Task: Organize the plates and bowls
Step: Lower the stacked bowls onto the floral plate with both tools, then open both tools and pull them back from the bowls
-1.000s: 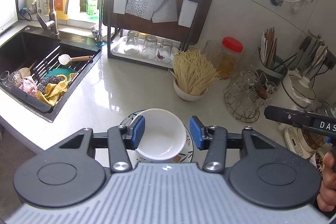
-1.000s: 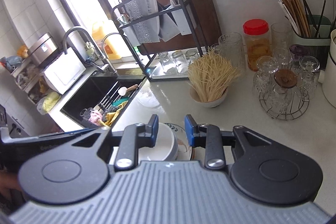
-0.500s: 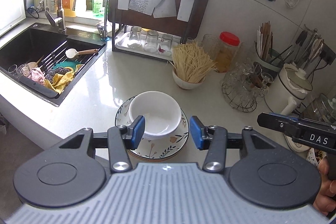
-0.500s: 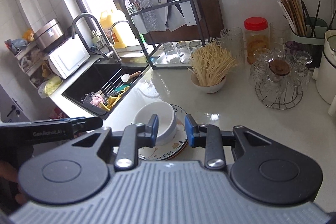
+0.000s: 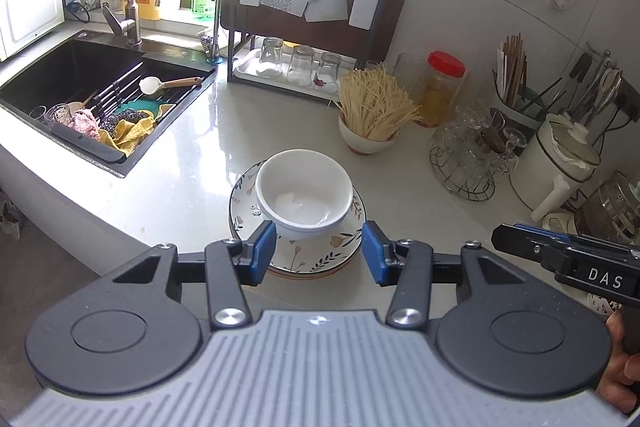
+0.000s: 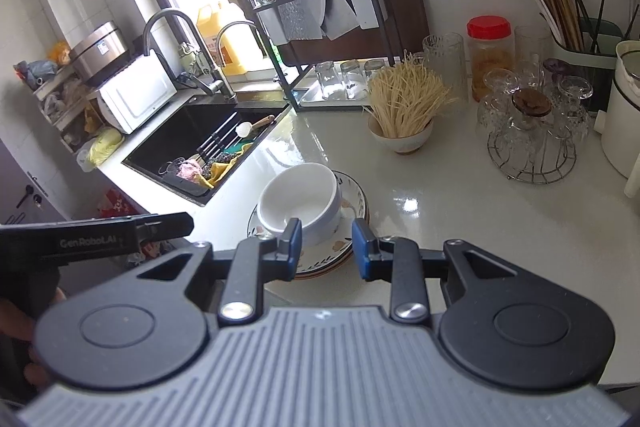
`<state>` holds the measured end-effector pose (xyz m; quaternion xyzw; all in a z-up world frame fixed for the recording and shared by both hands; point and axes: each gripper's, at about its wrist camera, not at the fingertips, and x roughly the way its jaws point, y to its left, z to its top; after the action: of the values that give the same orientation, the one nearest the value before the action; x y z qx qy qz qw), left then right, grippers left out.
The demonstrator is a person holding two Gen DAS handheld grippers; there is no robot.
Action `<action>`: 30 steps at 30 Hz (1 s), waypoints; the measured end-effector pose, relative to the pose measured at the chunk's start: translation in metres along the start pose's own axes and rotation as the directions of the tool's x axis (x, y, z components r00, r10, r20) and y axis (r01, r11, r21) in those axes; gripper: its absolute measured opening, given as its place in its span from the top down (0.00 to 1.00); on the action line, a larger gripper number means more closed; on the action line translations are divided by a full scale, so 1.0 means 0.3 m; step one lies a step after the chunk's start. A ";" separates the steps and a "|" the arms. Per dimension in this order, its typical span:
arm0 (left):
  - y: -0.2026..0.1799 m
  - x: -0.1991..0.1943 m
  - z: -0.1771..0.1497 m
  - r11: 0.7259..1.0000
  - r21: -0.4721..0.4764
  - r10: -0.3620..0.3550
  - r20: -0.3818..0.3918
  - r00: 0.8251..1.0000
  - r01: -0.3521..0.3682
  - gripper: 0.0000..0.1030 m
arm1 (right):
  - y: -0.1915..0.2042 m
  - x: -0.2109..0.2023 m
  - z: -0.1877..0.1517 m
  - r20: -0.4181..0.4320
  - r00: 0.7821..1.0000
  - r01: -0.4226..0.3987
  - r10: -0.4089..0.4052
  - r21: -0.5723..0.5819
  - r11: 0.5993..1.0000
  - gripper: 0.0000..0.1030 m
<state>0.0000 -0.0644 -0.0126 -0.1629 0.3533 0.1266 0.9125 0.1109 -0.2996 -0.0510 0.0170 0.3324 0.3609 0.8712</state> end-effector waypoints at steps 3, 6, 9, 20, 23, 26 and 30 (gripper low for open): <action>0.000 -0.006 -0.018 1.000 0.007 0.008 -0.004 1.000 -0.008 0.48 | -0.004 0.001 -0.011 0.004 1.000 0.009 -0.009 0.005 1.000 0.69; 0.002 -0.007 -0.032 1.000 0.006 0.012 -0.011 1.000 -0.012 0.48 | 0.000 0.007 -0.019 -0.001 1.000 0.007 -0.007 -0.005 1.000 0.69; 0.005 -0.006 -0.042 1.000 0.006 0.007 -0.010 1.000 -0.007 0.48 | 0.005 0.006 -0.023 0.002 1.000 0.008 -0.008 -0.011 1.000 0.69; 0.022 -0.023 -0.047 0.998 -0.036 -0.045 0.001 0.999 0.045 0.48 | 0.015 0.023 -0.017 -0.004 1.000 0.013 -0.013 -0.019 1.000 0.69; 0.021 -0.026 -0.054 0.999 -0.031 -0.035 -0.005 0.999 0.035 0.48 | 0.016 0.021 -0.023 -0.005 1.000 0.015 -0.015 -0.023 1.000 0.69; 0.026 -0.033 -0.056 0.999 -0.035 -0.032 -0.003 0.999 0.032 0.38 | 0.017 0.023 -0.019 -0.007 1.000 0.019 -0.019 -0.022 1.000 0.69; 0.031 -0.027 -0.049 0.999 -0.033 -0.016 -0.013 1.000 0.016 0.24 | 0.017 0.028 -0.015 -0.010 0.999 0.034 -0.034 -0.027 0.999 0.69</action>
<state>-0.0179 -0.0624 -0.0192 -0.1816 0.3559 0.1240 0.9083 0.1095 -0.2915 -0.0579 -0.0022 0.3321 0.3505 0.8757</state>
